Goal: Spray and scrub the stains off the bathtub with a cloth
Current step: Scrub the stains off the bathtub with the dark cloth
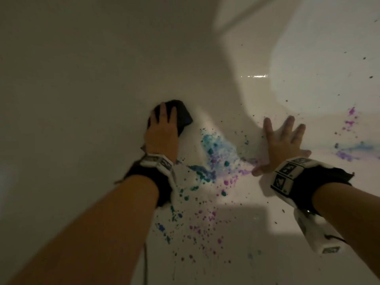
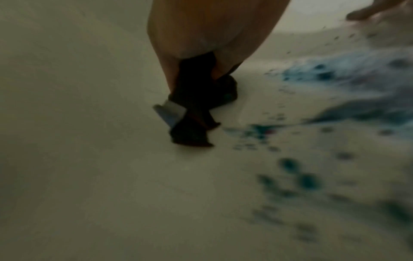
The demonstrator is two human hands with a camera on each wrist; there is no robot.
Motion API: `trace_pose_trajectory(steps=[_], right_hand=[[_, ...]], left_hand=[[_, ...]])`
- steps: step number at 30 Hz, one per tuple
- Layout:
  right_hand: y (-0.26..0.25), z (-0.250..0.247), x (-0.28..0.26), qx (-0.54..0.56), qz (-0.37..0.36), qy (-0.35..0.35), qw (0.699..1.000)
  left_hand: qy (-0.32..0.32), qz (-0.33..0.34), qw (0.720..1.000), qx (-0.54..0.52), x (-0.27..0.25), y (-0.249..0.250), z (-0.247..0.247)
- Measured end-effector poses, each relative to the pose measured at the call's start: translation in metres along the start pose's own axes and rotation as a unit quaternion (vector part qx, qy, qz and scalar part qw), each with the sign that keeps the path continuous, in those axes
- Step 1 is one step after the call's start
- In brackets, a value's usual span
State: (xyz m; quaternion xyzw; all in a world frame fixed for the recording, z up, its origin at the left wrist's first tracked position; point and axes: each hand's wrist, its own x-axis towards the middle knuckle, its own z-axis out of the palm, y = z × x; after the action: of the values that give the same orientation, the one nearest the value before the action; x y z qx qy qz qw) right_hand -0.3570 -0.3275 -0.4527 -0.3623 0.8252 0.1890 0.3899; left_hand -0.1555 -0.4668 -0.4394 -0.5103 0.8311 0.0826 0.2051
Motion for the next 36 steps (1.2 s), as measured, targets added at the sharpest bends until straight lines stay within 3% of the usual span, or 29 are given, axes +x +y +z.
trace_pose_trajectory(steps=[2, 5, 7, 9, 11, 13, 15, 17, 19, 22, 25, 27, 32, 34, 36], right_hand=[[0.000, 0.000, 0.000, -0.003, 0.003, -0.001, 1.000], [-0.002, 0.000, 0.000, -0.006, 0.004, 0.000, 1.000], [-0.002, 0.000, 0.000, -0.007, 0.006, 0.000, 1.000], [-0.002, -0.001, -0.001, -0.006, 0.006, -0.002, 1.000], [-0.002, -0.001, -0.002, -0.006, 0.004, -0.001, 1.000], [-0.003, -0.001, -0.002, -0.003, 0.002, 0.000, 1.000], [-0.002, -0.001, -0.001, -0.002, 0.003, 0.001, 1.000], [-0.002, -0.001, -0.001, -0.002, 0.004, 0.001, 1.000], [-0.001, 0.000, 0.000, -0.004, 0.002, -0.001, 1.000], [-0.001, 0.001, 0.001, -0.007, -0.003, -0.004, 1.000], [0.000, 0.001, 0.003, -0.009, -0.001, -0.006, 1.000], [0.000, 0.001, 0.003, -0.005, -0.002, -0.010, 1.000], [-0.002, 0.000, 0.003, -0.006, -0.002, -0.012, 1.000], [-0.001, 0.000, 0.003, -0.004, -0.004, -0.012, 1.000], [-0.001, 0.000, 0.003, -0.005, -0.005, -0.013, 1.000]], left_hand=[[-0.012, 0.027, 1.000, 0.000, -0.019, 0.020, 0.015], [0.031, 0.159, 0.986, -0.037, -0.049, 0.029, 0.018], [-0.010, 0.204, 0.976, -0.070, -0.061, 0.018, 0.017], [-0.023, 0.161, 0.970, -0.178, -0.071, -0.002, 0.006], [0.080, 0.059, 0.960, -0.260, -0.073, -0.027, -0.014], [0.156, -0.014, 0.957, -0.242, -0.065, -0.054, -0.034], [0.170, -0.057, 0.969, -0.169, -0.054, -0.075, -0.046], [0.150, -0.059, 0.982, -0.094, -0.041, -0.084, -0.048], [0.085, -0.047, 0.994, -0.040, -0.032, -0.074, -0.034], [0.003, -0.055, 0.998, -0.038, -0.027, -0.039, -0.002], [0.018, -0.083, 0.993, -0.082, -0.033, -0.006, 0.021], [0.028, -0.065, 0.992, -0.106, -0.037, 0.002, 0.028], [0.031, 0.120, 0.984, -0.124, -0.047, -0.016, 0.021], [0.004, 0.109, 0.984, -0.139, -0.050, -0.026, 0.011], [0.007, 0.048, 0.982, -0.184, -0.049, -0.031, 0.001]])
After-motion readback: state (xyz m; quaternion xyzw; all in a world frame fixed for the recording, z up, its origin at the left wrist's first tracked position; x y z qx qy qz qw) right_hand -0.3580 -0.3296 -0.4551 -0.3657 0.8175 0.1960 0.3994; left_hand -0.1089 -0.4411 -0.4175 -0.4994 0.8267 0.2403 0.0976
